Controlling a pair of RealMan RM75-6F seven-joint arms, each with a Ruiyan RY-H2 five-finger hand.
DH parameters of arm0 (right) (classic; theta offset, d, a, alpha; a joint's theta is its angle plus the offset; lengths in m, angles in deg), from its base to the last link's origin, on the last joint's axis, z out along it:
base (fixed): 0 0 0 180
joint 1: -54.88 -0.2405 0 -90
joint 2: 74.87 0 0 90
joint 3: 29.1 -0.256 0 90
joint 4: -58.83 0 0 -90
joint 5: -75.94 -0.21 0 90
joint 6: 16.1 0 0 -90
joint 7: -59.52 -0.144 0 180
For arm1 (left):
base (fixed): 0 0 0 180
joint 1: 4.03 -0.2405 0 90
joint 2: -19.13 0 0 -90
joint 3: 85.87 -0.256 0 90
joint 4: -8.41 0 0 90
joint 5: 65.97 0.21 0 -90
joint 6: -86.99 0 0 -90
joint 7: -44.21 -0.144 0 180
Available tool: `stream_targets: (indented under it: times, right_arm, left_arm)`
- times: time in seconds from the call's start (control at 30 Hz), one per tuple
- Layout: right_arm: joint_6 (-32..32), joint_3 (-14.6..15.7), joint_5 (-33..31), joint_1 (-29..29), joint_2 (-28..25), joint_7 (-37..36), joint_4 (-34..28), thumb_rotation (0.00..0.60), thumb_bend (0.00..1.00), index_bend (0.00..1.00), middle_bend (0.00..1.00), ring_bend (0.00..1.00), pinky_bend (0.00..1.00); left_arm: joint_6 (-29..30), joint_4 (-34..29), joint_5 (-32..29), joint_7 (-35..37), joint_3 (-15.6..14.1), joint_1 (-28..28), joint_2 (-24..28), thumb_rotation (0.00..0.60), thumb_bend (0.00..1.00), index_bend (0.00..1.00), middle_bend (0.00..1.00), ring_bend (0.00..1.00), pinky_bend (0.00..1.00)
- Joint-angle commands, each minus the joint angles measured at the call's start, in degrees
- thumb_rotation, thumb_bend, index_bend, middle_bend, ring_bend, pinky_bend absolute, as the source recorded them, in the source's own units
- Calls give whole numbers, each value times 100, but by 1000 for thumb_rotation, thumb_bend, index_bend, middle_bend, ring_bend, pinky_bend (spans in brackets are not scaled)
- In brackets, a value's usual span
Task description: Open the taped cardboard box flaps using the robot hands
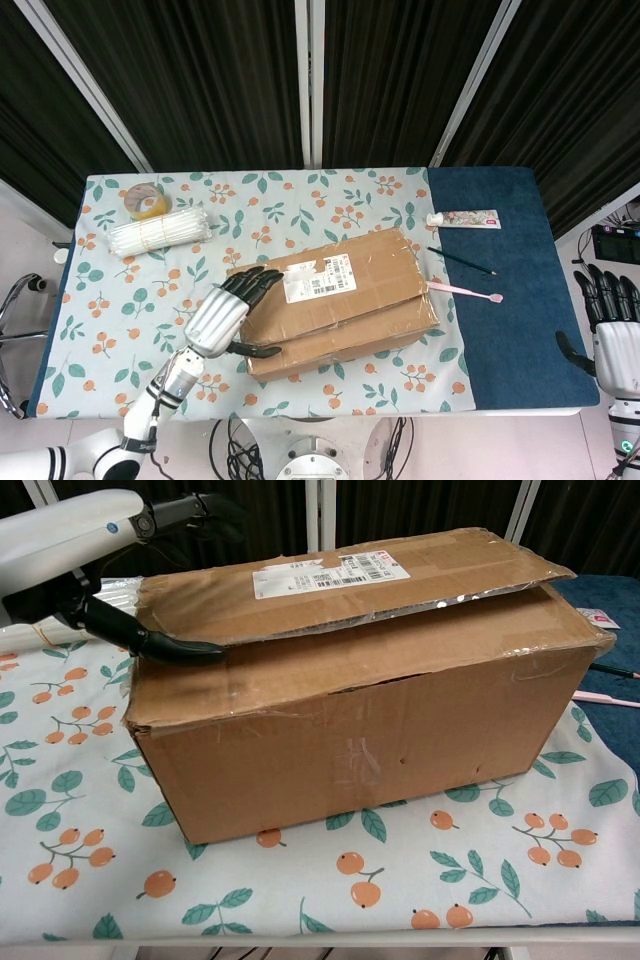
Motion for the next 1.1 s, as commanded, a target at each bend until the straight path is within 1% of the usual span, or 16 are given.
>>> stream_targets:
  times: [0.03, 0.1, 0.13, 0.2, 0.33, 0.37, 0.43, 0.47, 0.67, 0.83, 0.97, 1.1]
  right_arm:
    - [-8, -1, -13, 2, 8, -14, 16, 600, 176, 0, 0, 0, 0]
    - [-18, -3, -22, 0, 16, -25, 29, 600, 176, 0, 0, 0, 0]
    - [-23, -4, -24, -2, 20, -31, 35, 600, 176, 0, 0, 0, 0]
    - [-29, -1, -21, -4, 28, -48, 50, 600, 176, 0, 0, 0, 0]
    - [-34, -7, -31, -4, 31, -83, 67, 600, 176, 0, 0, 0, 0]
    - [-34, -9, -34, -4, 31, -91, 70, 600, 176, 0, 0, 0, 0]
    - [-34, -12, -37, -3, 31, -116, 76, 600, 176, 0, 0, 0, 0]
    - [-36, -11, -37, -2, 33, -124, 80, 600, 176, 0, 0, 0, 0]
    - [-45, -4, -36, 1, 41, -167, 94, 600, 176, 0, 0, 0, 0]
    - [-41, -8, -39, 3, 39, -178, 86, 600, 176, 0, 0, 0, 0]
    - [-22, -12, -21, 6, 32, -173, 67, 600, 176, 0, 0, 0, 0]
    - [2, -28, -19, 9, 17, -183, 43, 600, 176, 0, 0, 0, 0]
  left_arm:
    - [30, 30, 8, -93, -19, 23, -67, 318, 40, 68, 110, 91, 206]
    - [88, 61, 13, -207, -20, 25, -131, 326, 40, 68, 107, 91, 205]
    - [122, 84, 21, -274, -17, 25, -164, 341, 40, 68, 106, 90, 205]
    - [190, 132, 54, -422, -21, 27, -229, 407, 40, 68, 99, 90, 205]
    - [241, 152, 54, -612, -54, 21, -272, 493, 44, 67, 83, 90, 206]
    - [255, 159, 63, -645, -59, 21, -279, 525, 45, 67, 80, 90, 206]
    - [314, 180, 95, -696, -59, 18, -309, 572, 49, 67, 78, 90, 206]
    - [345, 187, 111, -703, -55, 16, -324, 582, 56, 66, 77, 90, 205]
    - [688, 292, 255, -699, 16, -38, -485, 598, 147, 65, 77, 91, 206]
    - [1008, 436, 310, -771, 174, -77, -654, 600, 214, 65, 77, 90, 205]
    - [1109, 420, 250, -903, 383, -35, -661, 600, 250, 65, 78, 90, 206]
    - [1215, 359, 232, -1029, 662, 53, -600, 600, 278, 65, 77, 90, 206]
